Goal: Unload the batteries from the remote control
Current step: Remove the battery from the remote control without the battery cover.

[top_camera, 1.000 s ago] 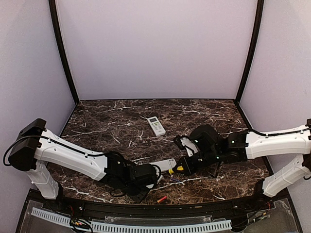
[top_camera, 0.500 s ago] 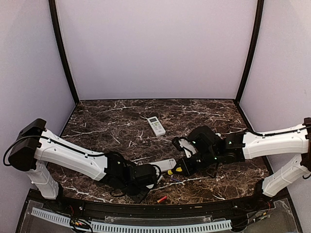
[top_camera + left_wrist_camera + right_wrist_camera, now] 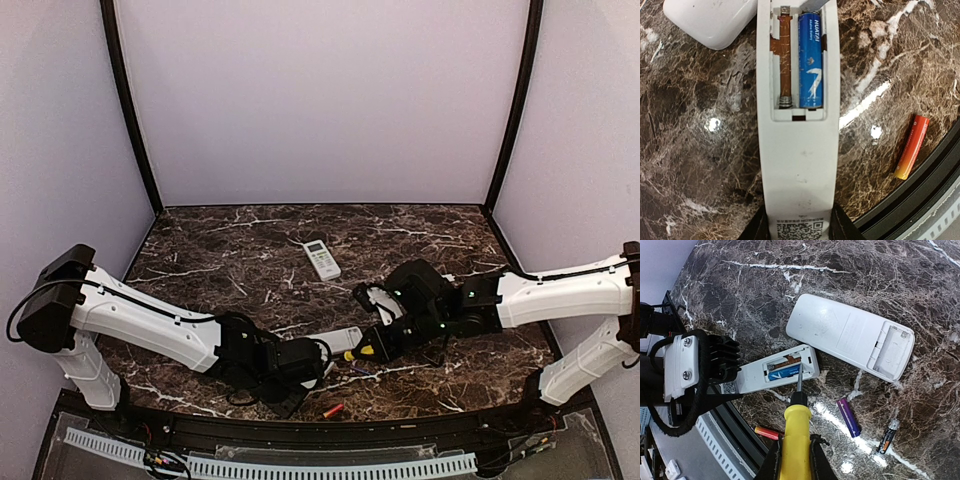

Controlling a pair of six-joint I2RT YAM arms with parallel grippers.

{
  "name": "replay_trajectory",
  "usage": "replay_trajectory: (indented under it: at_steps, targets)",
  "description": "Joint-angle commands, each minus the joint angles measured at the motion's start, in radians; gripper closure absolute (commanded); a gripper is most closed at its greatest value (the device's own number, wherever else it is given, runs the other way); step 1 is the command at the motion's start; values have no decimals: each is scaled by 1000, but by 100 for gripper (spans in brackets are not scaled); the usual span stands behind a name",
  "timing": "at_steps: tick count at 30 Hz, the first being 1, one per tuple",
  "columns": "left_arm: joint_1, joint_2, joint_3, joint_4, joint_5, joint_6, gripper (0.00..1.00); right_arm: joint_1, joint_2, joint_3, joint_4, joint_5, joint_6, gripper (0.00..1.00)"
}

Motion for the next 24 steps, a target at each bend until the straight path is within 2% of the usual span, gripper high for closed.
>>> replay_trajectory:
  at_steps: [1,15,24]
  targets:
    - [-1,2,-3,-50,-24,-7,71,9,5,-10,34,-135,46,100]
    - [-1,-4,-4,-56,-27,-15,71,-19,-1,-83,193,-354,183,100]
    - [-1,-5,-4,-58,-28,-15,71,-39,-23,-94,211,-382,195,100]
